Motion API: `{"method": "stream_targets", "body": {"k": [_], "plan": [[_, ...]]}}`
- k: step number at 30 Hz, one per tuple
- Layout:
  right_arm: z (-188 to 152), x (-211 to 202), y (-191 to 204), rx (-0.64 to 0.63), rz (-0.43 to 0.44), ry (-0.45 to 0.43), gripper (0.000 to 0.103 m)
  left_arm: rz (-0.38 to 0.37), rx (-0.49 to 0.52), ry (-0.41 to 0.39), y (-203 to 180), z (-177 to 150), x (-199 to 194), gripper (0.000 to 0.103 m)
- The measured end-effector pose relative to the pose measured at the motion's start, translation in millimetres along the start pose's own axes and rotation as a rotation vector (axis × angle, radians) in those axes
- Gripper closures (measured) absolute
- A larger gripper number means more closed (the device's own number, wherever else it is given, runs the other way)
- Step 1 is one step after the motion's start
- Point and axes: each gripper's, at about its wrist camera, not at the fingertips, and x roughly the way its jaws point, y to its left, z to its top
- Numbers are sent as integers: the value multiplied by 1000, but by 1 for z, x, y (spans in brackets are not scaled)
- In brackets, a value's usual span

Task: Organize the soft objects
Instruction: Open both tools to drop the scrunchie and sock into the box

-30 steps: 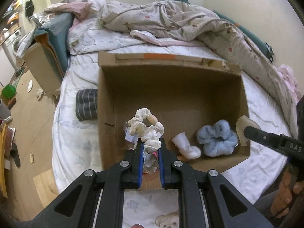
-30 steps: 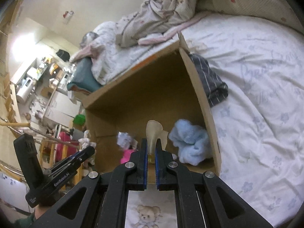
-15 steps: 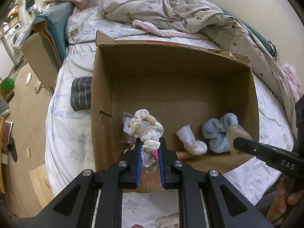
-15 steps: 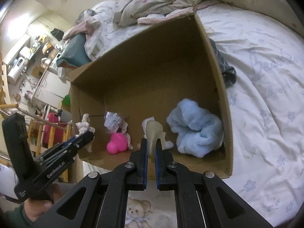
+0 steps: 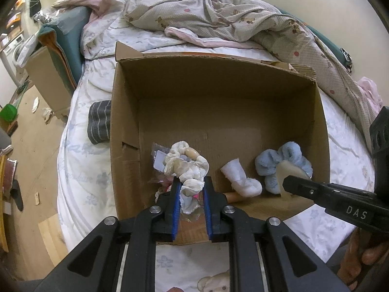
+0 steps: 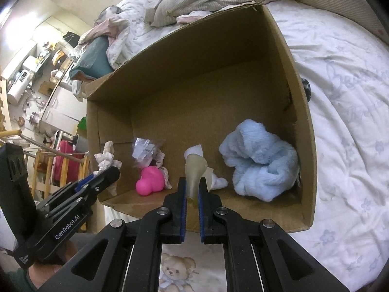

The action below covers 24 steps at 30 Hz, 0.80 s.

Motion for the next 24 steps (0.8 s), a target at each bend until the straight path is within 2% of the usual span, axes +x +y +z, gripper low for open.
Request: {"method": "stream_targets", "body": {"k": [6, 10, 13, 15, 16, 17, 19, 21, 23, 24], "plan": [[0, 0, -1, 5, 14, -3, 94, -4, 9, 3, -1, 0, 0, 85], [1, -5, -1, 8, 29, -20, 90, -9, 14, -10, -2, 0, -3, 72], [1, -9, 0, 7, 33, -35, 88, -12, 5, -24, -1, -1, -6, 56], [0, -12, 0, 5, 34, -45, 82, -11, -4, -41, 0, -1, -10, 54], [-1, -13, 0, 2, 33, -52, 80, -9, -5, -47, 0, 0, -12, 49], [-1, -15, 1, -1, 32, -59, 76, -7, -10, -58, 0, 0, -15, 40], [-1, -21, 1, -4, 32, -84, 67, -4, -17, -77, 2, 2, -19, 35], [-1, -28, 3, -10, 34, -117, 34, 8, -26, -99, 4, 2, -26, 29], [0, -36, 5, -13, 36, -155, 33, 20, -37, -120, 6, 3, -32, 15], [0, -40, 7, -20, 34, -170, 33, 28, -44, -133, 7, 3, -36, 14]]}}
